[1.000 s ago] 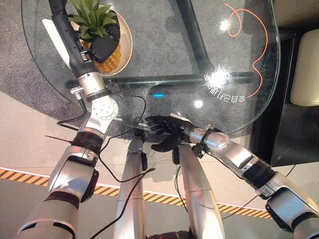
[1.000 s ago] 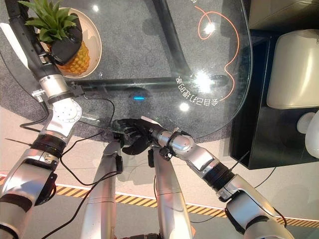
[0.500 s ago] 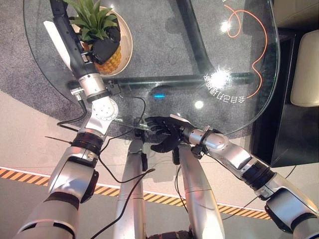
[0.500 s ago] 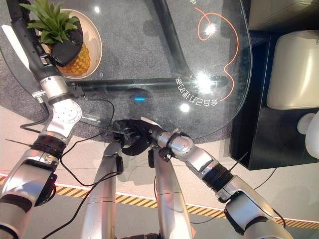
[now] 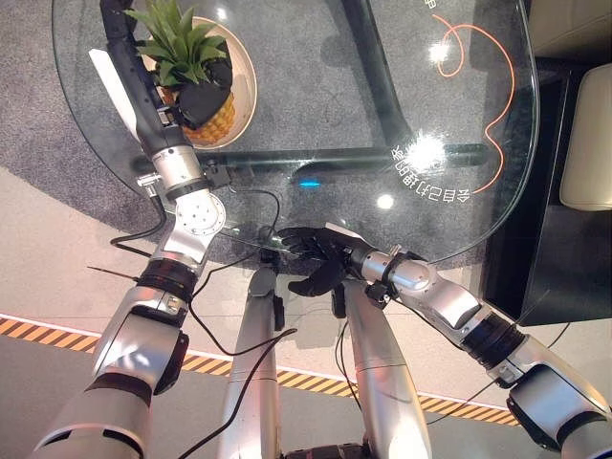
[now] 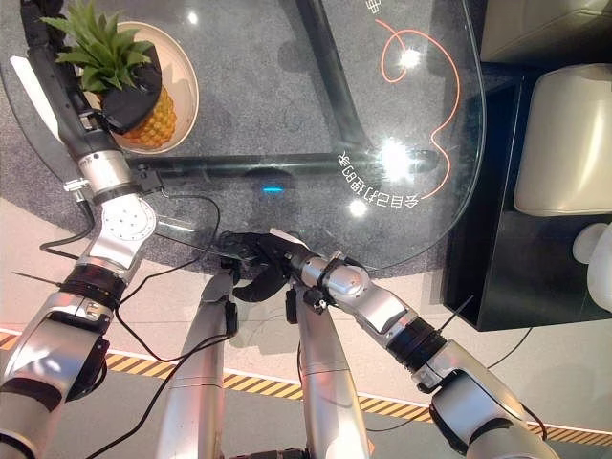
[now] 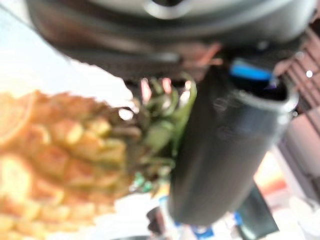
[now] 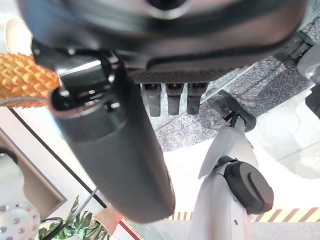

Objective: Pick up the fruit to the plate

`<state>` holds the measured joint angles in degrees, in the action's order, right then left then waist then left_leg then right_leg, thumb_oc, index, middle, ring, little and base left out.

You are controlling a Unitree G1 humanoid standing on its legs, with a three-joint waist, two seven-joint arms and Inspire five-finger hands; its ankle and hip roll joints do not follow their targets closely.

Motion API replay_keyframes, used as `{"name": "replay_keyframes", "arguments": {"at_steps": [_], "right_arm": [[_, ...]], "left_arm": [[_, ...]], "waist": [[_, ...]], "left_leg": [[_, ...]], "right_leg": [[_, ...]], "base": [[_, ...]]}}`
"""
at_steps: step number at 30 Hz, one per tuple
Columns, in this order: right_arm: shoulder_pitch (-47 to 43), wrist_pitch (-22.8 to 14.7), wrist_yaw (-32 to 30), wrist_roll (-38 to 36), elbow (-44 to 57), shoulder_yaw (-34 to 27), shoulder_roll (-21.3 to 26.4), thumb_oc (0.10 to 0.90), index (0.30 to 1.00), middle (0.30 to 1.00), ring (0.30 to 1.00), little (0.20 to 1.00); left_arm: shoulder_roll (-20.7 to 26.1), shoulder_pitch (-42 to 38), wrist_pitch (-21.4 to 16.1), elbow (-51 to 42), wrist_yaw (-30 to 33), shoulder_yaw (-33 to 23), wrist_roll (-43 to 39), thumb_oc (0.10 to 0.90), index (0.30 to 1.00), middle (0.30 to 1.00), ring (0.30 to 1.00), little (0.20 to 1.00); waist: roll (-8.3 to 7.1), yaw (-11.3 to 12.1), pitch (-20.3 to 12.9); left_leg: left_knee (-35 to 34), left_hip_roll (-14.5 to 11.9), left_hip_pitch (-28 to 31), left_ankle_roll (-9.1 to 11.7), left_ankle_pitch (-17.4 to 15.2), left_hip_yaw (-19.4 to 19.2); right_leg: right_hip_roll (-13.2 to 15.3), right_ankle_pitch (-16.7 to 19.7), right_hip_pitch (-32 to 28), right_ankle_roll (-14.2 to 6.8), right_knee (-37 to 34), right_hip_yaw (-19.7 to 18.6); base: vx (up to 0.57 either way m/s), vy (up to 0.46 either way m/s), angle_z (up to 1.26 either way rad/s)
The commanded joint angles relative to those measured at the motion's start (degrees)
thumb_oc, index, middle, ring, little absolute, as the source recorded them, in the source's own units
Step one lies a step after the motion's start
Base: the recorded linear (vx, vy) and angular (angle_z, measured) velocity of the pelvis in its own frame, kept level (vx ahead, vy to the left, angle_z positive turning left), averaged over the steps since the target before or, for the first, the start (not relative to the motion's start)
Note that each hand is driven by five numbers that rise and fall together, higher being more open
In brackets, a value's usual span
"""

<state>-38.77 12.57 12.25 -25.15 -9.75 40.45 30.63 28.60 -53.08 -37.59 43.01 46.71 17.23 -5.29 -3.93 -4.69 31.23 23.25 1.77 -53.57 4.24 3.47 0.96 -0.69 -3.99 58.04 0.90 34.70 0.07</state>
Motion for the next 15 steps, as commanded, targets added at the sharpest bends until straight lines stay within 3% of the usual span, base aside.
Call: {"name": "replay_keyframes", "arguments": {"at_steps": [1, 15], "right_arm": [[3.01, -4.88, 0.55, -0.53, 8.41, -1.29, -2.52, 0.8, 0.9, 0.9, 0.9, 0.9], [3.73, -6.02, 0.49, -0.14, 8.83, -0.93, -2.31, 0.8, 0.9, 0.9, 0.9, 0.9]], "left_arm": [[1.01, 0.83, -2.89, -3.21, -0.7, -3.4, -1.81, 0.8, 0.9, 0.9, 0.9, 0.9], [1.18, 3.15, -2.78, -3.16, -7.15, -4.08, -6.9, 0.8, 0.9, 0.9, 0.9, 0.9]], "waist": [[0.57, 0.12, -1.43], [0.27, 0.77, -1.43]], "left_leg": [[3.61, 2.57, 0.89, -0.45, -2.95, 0.67], [1.13, 1.95, 2.31, -0.04, -1.3, 1.36]], "right_leg": [[-1.7, 3.59, -3.95, -1.78, -8.06, 1.55], [-2.05, 3.61, -5.38, -1.64, -9.23, 2.84]], "base": [[-0.04, -0.061, 0.04], [-0.03, -0.048, 0.02]]}}
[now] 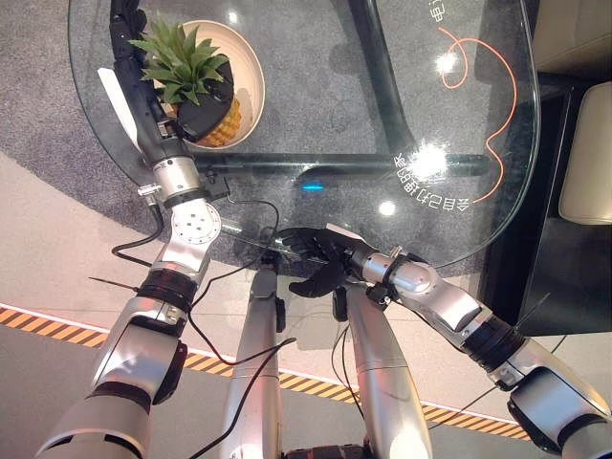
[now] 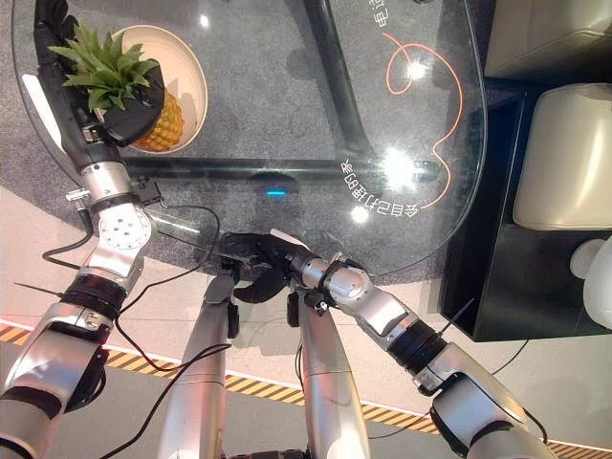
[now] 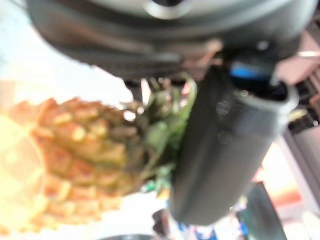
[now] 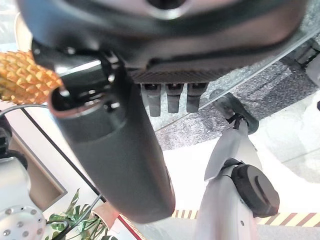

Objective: Pick up the fruit to the plate

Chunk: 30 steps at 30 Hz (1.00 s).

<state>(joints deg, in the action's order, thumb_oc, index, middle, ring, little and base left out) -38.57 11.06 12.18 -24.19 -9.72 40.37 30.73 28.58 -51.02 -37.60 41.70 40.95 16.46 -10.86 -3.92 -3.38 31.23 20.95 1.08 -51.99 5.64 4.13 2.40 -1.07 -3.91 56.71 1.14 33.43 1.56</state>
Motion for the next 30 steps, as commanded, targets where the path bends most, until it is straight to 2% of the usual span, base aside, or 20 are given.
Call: {"name": "replay_keyframes", "arguments": {"at_steps": [1, 14, 30], "right_arm": [[3.53, -4.42, 0.64, -1.08, 8.85, -0.82, -2.48, 0.8, 0.9, 0.9, 0.9, 0.9], [4.48, -5.16, 0.82, -0.02, 9.43, -1.31, -2.31, 0.8, 0.9, 0.9, 0.9, 0.9], [6.34, -6.26, 0.18, 0.79, 10.01, -1.55, -2.48, 0.8, 0.9, 0.9, 0.9, 0.9]], "left_arm": [[1.35, 1.12, -2.73, -1.76, -2.67, -3.25, -2.54, 0.8, 0.9, 0.9, 0.9, 0.9], [0.62, 3.94, -1.07, -2.27, -8.34, -3.12, -6.64, 0.8, 0.9, 0.9, 0.9, 0.9], [-0.81, 10.88, 1.94, -3.36, -11.06, -4.64, -10.51, 0.8, 0.9, 0.9, 0.9, 0.9]], "waist": [[0.33, -0.53, -1.43], [0.7, -0.36, -1.43], [1.74, 0.56, -1.43]], "left_leg": [[3.32, 2.66, 0.8, -1.41, -1.85, -0.01], [2.62, 2.66, 1.1, -1.46, -1.39, 0.26], [2.26, 2.76, 2.99, -1.6, -1.41, 0.52]], "right_leg": [[-1.68, 3.54, -4.13, -1.85, -8.01, 1.46], [-1.53, 3.74, -4.38, -1.92, -8.48, 1.69], [-1.18, 2.95, -6.29, -1.71, -8.24, 2.34]], "base": [[-0.01, -0.031, 0.01], [0.0, -0.006, 0.01], [0.0, 0.0, 0.0]]}}
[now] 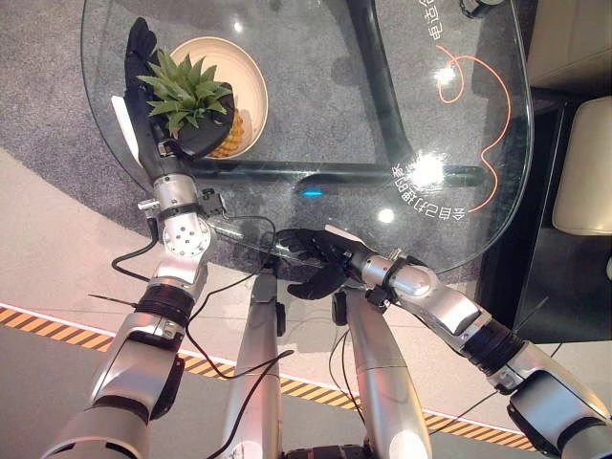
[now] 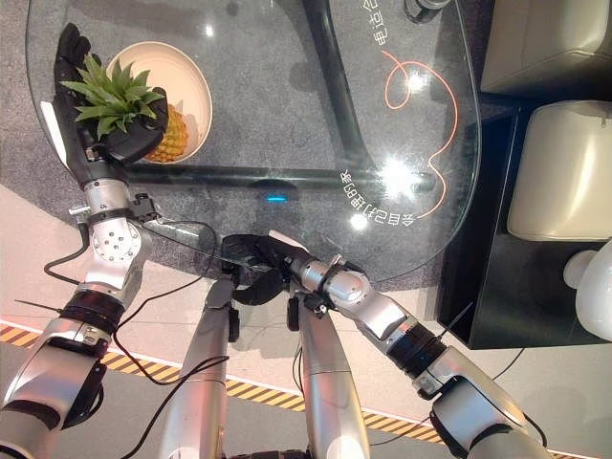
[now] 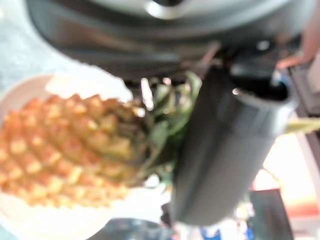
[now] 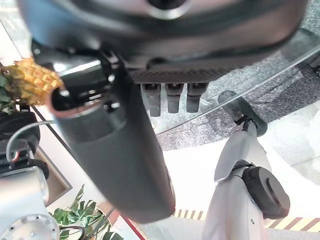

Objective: Pick up the fruit to the plate

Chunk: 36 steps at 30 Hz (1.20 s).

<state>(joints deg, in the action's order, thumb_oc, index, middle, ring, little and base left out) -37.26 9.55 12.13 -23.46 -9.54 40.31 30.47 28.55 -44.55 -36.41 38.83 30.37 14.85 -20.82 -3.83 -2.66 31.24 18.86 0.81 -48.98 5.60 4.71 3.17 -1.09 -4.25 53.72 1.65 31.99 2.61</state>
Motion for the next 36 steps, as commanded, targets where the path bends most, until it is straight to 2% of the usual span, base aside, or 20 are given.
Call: {"name": "replay_keyframes", "arguments": {"at_steps": [1, 22, 36], "right_arm": [[5.3, -4.92, 0.31, 0.26, 9.84, -1.58, -2.23, 0.8, 0.9, 0.9, 0.9, 0.9], [8.32, -6.65, 0.11, 0.72, 10.77, -2.34, -1.42, 0.8, 0.9, 0.9, 0.9, 0.9], [9.73, -6.74, -0.45, 1.17, 11.05, -2.98, -1.25, 0.8, 0.9, 0.9, 0.9, 0.9]], "left_arm": [[-0.95, 5.04, 0.91, -0.58, -0.88, -3.08, -0.56, 0.8, 0.9, 0.9, 0.9, 0.9], [-2.45, 13.69, 2.92, -4.18, -4.01, -2.89, -2.38, 0.8, 0.9, 0.9, 0.9, 0.9], [-3.15, 18.49, 2.73, -5.7, -4.49, -3.29, -3.32, 0.8, 0.9, 0.9, 0.9, 0.9]], "waist": [[1.7, -0.11, -1.45], [3.21, 1.03, -1.45], [4.71, 1.39, -1.45]], "left_leg": [[4.38, 3.03, -0.01, -1.57, -1.99, -0.25], [4.05, 2.78, 1.03, -1.85, -1.88, -0.16], [3.8, 2.71, 2.81, -1.91, -2.0, -0.6]], "right_leg": [[-1.12, 3.25, -3.36, -2.21, -6.81, 1.31], [-0.89, 2.12, -4.23, -2.06, -5.56, 1.88], [-0.45, 1.29, -5.99, -1.86, -5.17, 1.76]], "base": [[0.0, 0.0, 0.0], [0.0, -0.004, 0.0], [0.0, 0.0, 0.0]]}}
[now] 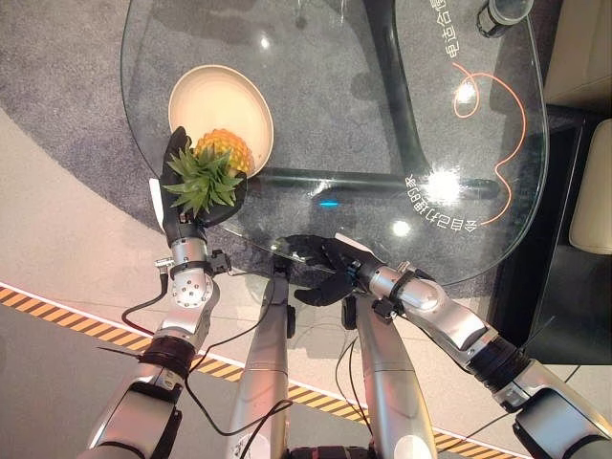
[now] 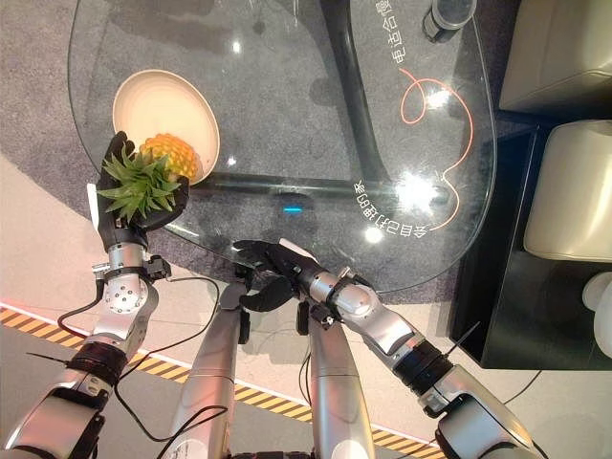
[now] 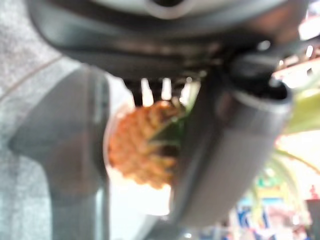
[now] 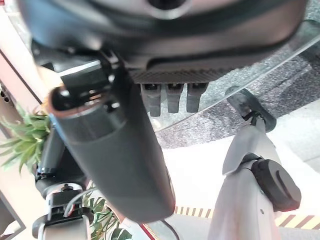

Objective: Pick up the fruit to the plate

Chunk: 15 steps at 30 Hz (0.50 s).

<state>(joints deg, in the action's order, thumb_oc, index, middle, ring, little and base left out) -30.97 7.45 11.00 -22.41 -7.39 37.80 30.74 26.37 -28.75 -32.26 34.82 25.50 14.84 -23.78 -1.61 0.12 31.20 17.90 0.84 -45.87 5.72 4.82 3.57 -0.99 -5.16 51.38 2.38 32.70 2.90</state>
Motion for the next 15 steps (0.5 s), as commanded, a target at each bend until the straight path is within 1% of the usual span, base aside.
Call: {"name": "replay_keyframes", "arguments": {"at_steps": [1, 6, 15], "right_arm": [[3.53, -4.64, 0.71, 0.16, 8.93, -0.5, -1.56, 0.8, 0.9, 0.9, 0.9, 0.9], [3.81, -4.72, 0.91, 0.19, 8.93, -0.55, -1.54, 0.8, 0.9, 0.9, 0.9, 0.9], [4.37, -4.73, 0.85, 0.57, 9.11, -0.63, -1.61, 0.8, 0.9, 0.9, 0.9, 0.9]], "left_arm": [[-0.99, 2.76, -1.31, -1.81, 0.44, -3.27, -0.27, 0.8, 0.9, 0.9, 0.9, 0.9], [-0.76, 3.27, -0.67, -1.94, 0.05, -3.42, -1.02, 0.8, 0.9, 0.9, 0.9, 0.9], [-1.05, 5.05, -0.59, -2.02, -0.16, -3.71, -1.96, 0.8, 0.9, 0.9, 0.9, 0.9]], "waist": [[2.51, -1.39, -1.41], [2.7, -1.42, -1.41], [2.87, -1.31, -1.41]], "left_leg": [[4.77, 2.67, -0.27, -2.05, -2.13, -1.0], [4.73, 2.63, 0.13, -2.08, -2.2, -1.21], [4.92, 2.65, 1.41, -2.11, -2.63, -1.27]], "right_leg": [[-0.55, 2.16, -3.66, -2.58, -5.82, 1.46], [-0.51, 1.96, -4.08, -2.43, -5.76, 1.37], [-0.43, 1.35, -5.42, -2.19, -5.33, 1.29]], "base": [[0.0, 0.0, 0.0], [0.0, 0.0, 0.0], [0.0, 0.0, 0.0]]}}
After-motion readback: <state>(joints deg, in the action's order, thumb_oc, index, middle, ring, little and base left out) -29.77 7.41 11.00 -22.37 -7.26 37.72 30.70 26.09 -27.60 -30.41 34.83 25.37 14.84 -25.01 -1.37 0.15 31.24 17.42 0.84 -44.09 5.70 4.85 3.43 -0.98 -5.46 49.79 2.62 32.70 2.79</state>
